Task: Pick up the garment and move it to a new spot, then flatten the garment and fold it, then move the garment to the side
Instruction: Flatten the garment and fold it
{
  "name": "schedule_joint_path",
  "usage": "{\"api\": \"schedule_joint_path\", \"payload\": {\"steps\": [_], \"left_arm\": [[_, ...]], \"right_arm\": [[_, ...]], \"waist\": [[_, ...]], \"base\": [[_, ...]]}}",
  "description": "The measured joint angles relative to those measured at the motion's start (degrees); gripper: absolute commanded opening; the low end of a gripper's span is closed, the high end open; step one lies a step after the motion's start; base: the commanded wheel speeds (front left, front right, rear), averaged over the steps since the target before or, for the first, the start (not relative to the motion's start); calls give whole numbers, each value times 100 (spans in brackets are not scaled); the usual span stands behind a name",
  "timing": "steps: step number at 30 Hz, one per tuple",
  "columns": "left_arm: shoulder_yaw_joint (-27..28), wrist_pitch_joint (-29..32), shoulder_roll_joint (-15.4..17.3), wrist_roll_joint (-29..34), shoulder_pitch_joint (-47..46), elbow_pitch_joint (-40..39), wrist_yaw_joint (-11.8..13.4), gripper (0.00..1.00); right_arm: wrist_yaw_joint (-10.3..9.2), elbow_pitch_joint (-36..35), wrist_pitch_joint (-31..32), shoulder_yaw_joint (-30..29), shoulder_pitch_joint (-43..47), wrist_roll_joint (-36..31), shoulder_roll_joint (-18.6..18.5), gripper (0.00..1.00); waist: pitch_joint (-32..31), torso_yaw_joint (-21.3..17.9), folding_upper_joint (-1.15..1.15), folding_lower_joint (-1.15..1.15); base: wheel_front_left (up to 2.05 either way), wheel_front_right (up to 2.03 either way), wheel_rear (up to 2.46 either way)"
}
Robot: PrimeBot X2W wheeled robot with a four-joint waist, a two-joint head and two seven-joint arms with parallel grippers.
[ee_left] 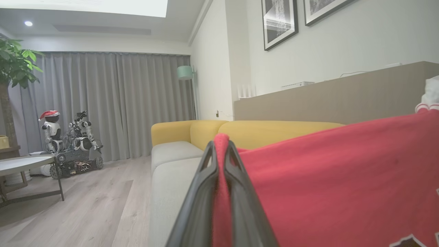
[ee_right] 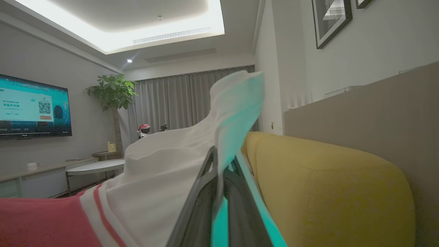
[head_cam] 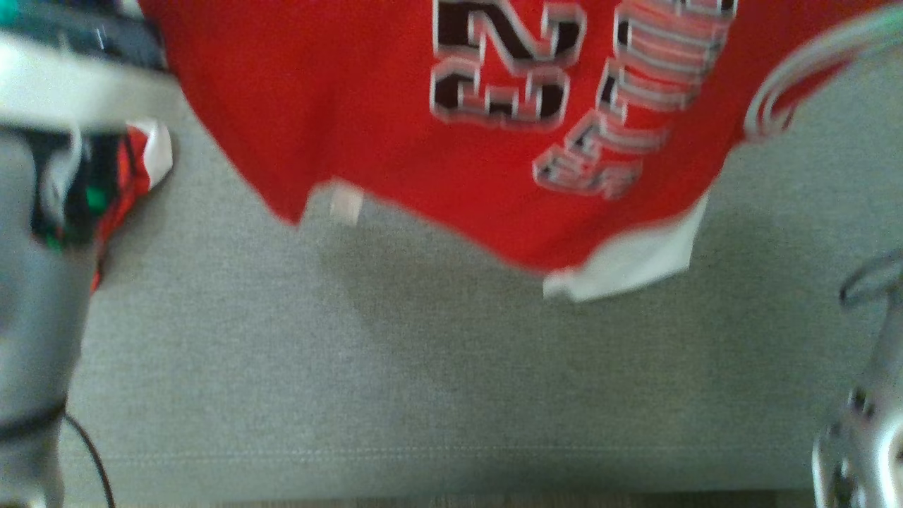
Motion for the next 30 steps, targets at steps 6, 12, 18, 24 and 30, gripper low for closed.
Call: {"api": "schedule_joint_path", "payload": {"steps": [6,12,18,24,30], "left_arm": [[-97,-412,-320,12,-1652,1719,-421,0],[-204,-736,-638,194,-2755,2960,-594,0],[-287,-829,-826,394,-3427,4219,-742,0],[-272,-828,-970,465,-3304,5013,-831,0],[-221,-828,-1148,253,-2586,5164,-837,0]], "right_arm": [[0,1540,-539,236,-1960,83,-20,0],[0,2931,-1114,413,-3228,47,-16,0],[0,4547,-1791,556,-4002,-22,26,0],[0,6045,-2070,900,-3943,81,115,0],[0,6513,-2514,1444,-3099,689,121,0]], "waist": [[508,20,0,2],[819,73,0,2],[1063,21,0,0],[1348,-116,0,1],[1507,-175,0,1]], "base": [[0,0,0],[0,0,0],[0,0,0],[0,0,0],[0,0,0]]}}
